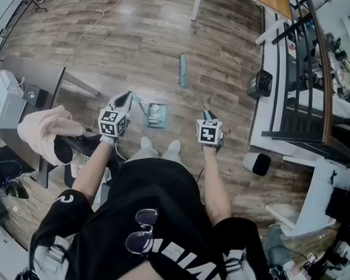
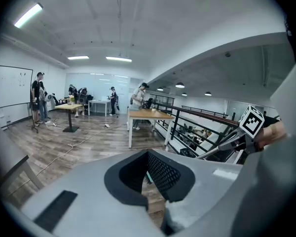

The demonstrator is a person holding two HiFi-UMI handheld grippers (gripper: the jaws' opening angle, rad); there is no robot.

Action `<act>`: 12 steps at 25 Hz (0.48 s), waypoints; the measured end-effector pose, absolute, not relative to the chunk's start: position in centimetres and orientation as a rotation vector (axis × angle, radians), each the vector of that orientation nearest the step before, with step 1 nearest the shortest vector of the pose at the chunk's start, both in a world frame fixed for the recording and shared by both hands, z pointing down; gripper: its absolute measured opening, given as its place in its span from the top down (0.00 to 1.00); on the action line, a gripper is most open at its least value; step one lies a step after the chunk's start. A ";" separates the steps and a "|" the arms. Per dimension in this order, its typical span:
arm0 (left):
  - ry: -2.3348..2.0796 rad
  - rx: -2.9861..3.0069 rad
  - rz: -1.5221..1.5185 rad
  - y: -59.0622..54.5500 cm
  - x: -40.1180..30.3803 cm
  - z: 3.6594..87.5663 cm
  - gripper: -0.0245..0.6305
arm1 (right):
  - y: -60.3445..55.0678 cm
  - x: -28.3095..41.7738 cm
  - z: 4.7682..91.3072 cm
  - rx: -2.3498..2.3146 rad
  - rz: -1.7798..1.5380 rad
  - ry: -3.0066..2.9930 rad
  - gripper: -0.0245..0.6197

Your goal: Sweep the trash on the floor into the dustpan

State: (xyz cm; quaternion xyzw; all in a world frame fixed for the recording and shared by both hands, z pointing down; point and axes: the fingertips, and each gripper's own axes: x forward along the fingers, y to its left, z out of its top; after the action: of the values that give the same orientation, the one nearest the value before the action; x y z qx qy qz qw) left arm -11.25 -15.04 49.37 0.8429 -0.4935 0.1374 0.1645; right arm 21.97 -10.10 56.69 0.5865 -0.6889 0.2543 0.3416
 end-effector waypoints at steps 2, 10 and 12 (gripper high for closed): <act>-1.419 2.399 0.393 -15.0 -11.3 49.2 0.96 | -10.3 21.8 56.4 1.530 0.662 -1.808 0.83; -1.423 2.391 0.408 -14.5 -11.7 49.0 0.96 | -10.6 21.1 55.6 1.525 0.653 -1.836 0.83; -1.424 2.392 0.408 -14.5 -11.8 48.9 0.96 | -10.7 21.0 55.5 1.524 0.646 -1.841 0.83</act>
State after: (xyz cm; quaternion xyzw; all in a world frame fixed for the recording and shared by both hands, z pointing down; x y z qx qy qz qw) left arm -11.75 -14.46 48.91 0.8389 -0.4992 0.1429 0.1633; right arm 20.97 -10.68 55.46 0.5817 -0.7028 0.2466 0.3270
